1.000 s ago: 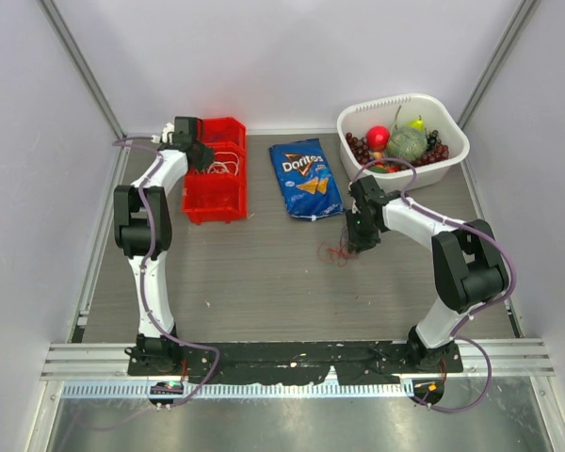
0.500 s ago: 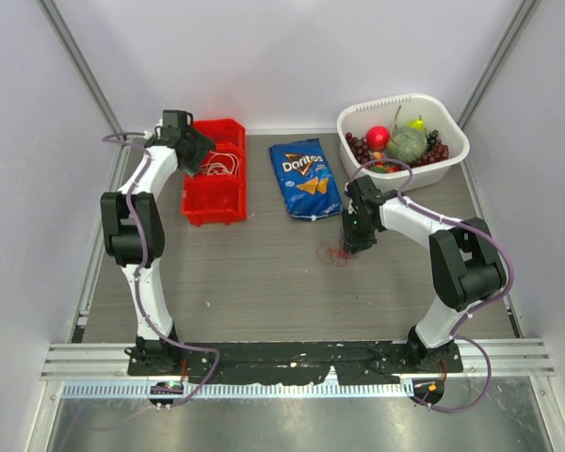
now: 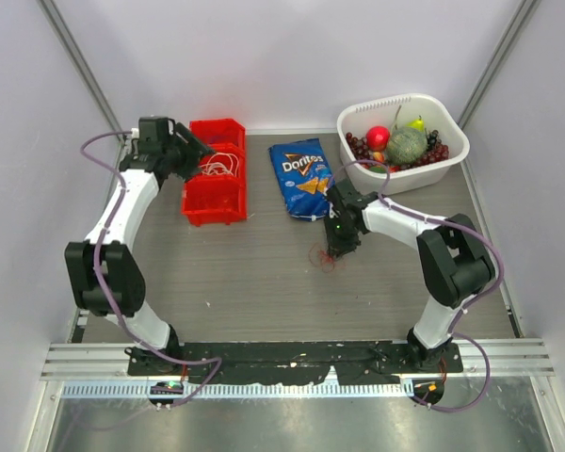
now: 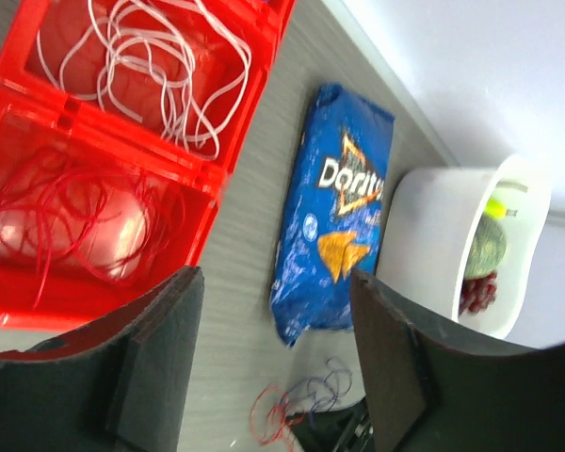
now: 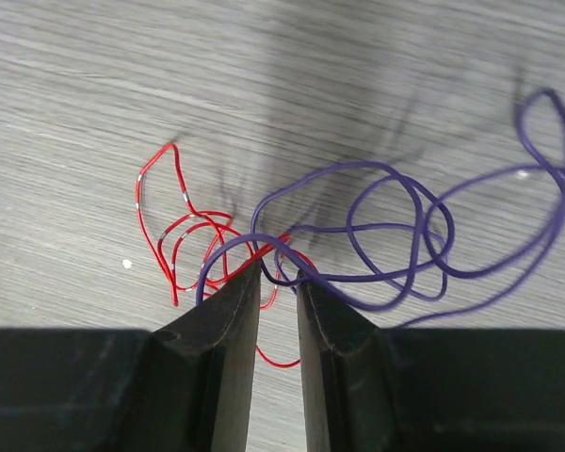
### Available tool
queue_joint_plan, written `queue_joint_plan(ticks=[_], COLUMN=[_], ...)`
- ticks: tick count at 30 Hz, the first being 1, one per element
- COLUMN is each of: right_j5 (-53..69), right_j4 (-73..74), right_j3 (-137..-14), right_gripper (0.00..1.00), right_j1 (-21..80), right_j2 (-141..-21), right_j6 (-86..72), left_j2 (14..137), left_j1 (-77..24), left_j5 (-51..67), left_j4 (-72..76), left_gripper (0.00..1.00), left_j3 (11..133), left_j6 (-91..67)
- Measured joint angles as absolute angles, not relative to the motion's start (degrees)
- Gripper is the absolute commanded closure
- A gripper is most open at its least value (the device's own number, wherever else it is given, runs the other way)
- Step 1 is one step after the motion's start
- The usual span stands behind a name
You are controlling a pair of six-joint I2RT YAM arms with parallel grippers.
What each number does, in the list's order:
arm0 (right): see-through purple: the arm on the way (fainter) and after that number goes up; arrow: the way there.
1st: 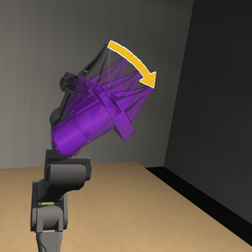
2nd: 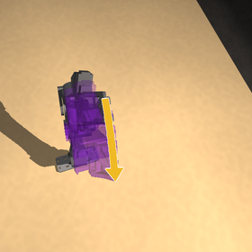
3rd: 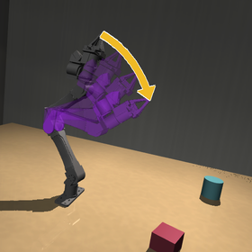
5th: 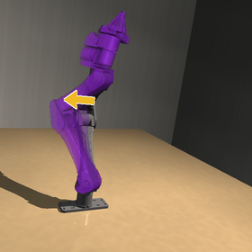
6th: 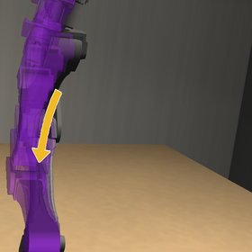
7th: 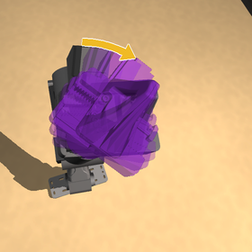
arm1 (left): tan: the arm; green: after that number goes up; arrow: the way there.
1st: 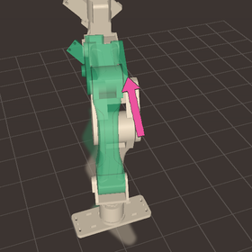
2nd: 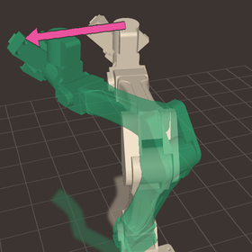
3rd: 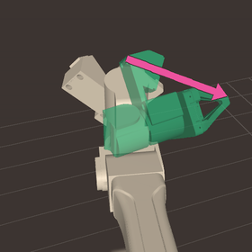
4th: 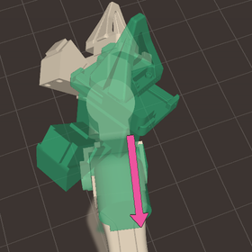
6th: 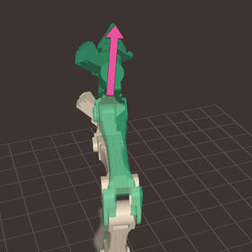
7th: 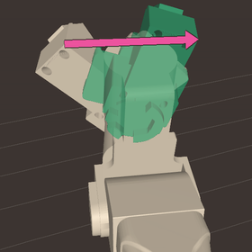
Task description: Untangle the cables
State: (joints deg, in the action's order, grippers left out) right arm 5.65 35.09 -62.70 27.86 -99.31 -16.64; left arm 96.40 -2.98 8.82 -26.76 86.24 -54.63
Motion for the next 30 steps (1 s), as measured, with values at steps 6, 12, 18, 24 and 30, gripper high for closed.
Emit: queue_joint_plan(ticks=[6, 12, 18, 24, 30], right_j5=[6.0, 8.6, 12.8, 10.8, 9.7], right_j4=[34.9, 35.2, 33.5, 33.0, 31.7], right_j3=[-66.8, -73.4, -74.4, -72.6, -65.7], right_gripper=[0.73, 0.74, 0.73, 0.70, 0.66], right_j1=[33.2, 39.9, 43.7, 40.6, 30.5], right_j2=[-103.7, -108.2, -105.6, -99.4, -96.7], right_j6=[-16.3, -14.0, -12.8, -14.8, -18.5], left_j2=[84.0, 70.9, 63.8, 69.7, 80.4], left_j1=[-4.8, -9.8, -10.1, -17.8, -29.4], left_j5=[13.8, 16.4, 16.5, 16.5, 16.0], left_j4=[-23.3, -19.9, -18.5, -17.4, -17.4], left_gripper=[0.36, 0.39, 0.32, 0.30, 0.32], left_j3=[72.3, 58.2, 47.6, 46.9, 51.0], left_j6=[-50.6, -47.0, -45.3, -42.9, -40.0])
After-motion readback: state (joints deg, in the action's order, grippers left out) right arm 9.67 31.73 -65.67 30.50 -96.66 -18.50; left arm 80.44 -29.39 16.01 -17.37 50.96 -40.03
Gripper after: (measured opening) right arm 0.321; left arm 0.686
